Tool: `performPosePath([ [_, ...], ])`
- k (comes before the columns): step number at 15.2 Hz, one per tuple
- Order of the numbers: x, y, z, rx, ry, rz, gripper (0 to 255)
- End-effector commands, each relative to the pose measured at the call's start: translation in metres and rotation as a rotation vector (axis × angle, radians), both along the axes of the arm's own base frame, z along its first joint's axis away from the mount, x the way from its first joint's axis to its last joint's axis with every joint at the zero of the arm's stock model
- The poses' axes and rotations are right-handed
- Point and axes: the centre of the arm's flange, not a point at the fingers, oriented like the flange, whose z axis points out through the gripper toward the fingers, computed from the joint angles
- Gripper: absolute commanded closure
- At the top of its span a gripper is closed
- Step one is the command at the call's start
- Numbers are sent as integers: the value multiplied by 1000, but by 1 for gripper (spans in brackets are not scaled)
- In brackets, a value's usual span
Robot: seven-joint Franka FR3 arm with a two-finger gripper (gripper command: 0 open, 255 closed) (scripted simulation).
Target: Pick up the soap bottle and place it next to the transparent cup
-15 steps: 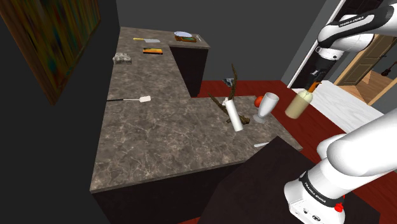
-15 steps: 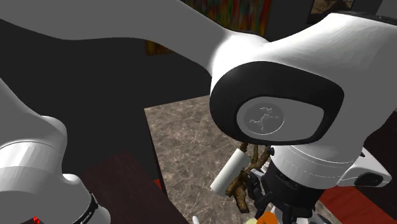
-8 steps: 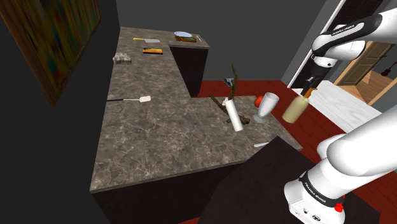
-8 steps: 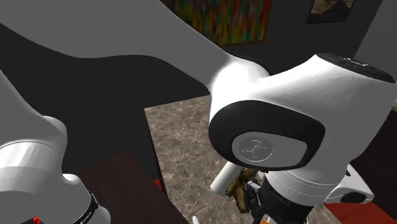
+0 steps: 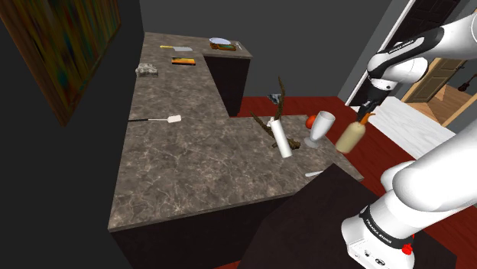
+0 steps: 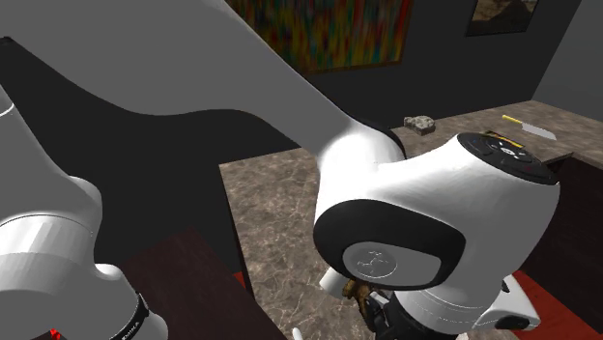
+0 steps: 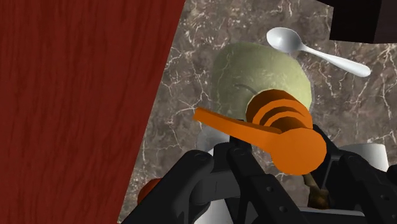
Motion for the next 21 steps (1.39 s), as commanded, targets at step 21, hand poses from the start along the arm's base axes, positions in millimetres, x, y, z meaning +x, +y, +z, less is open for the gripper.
performPosePath([
  [21, 1, -1, -97, -1, -1, 0, 255],
])
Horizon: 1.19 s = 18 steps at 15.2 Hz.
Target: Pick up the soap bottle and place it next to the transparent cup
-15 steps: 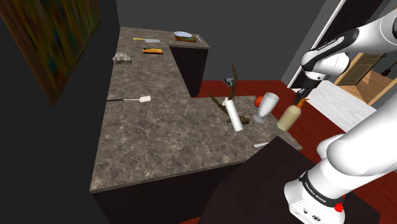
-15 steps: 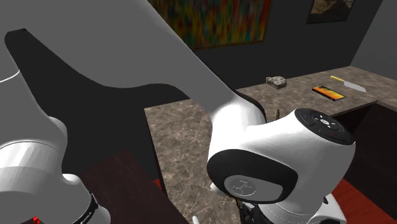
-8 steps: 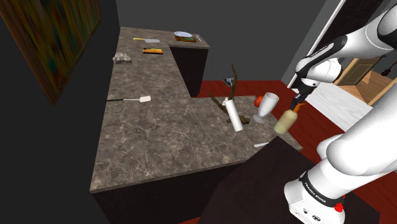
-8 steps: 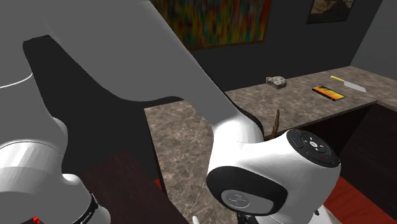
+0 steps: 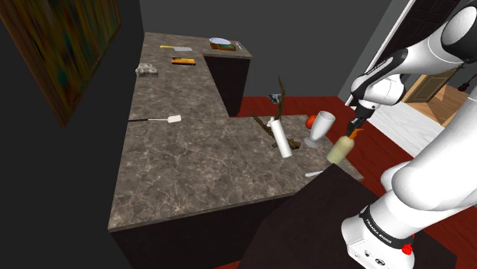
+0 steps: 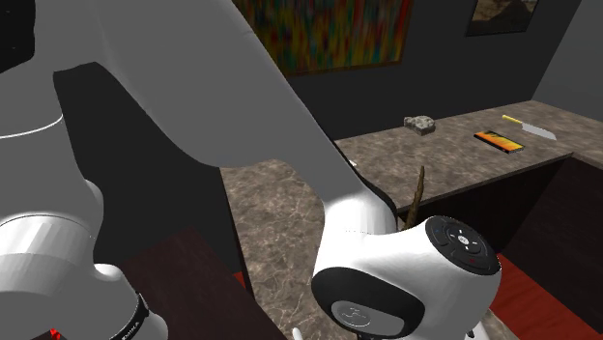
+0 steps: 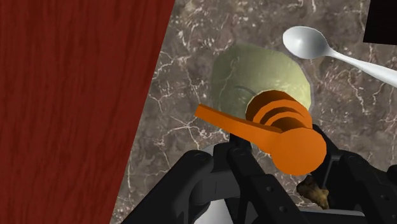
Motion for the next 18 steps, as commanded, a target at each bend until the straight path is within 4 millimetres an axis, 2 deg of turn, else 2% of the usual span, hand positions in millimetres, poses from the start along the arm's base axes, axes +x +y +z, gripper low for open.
performPosePath([
  [1, 0, 0, 0, 0, 0, 0, 255],
  [4, 0, 0, 0, 0, 0, 0, 255],
  [5, 0, 0, 0, 0, 0, 0, 0],
  [10, 0, 0, 0, 0, 0, 0, 0],
  [14, 3, 0, 50, 0, 0, 0, 0],
  [18, 3, 0, 50, 0, 0, 0, 0],
])
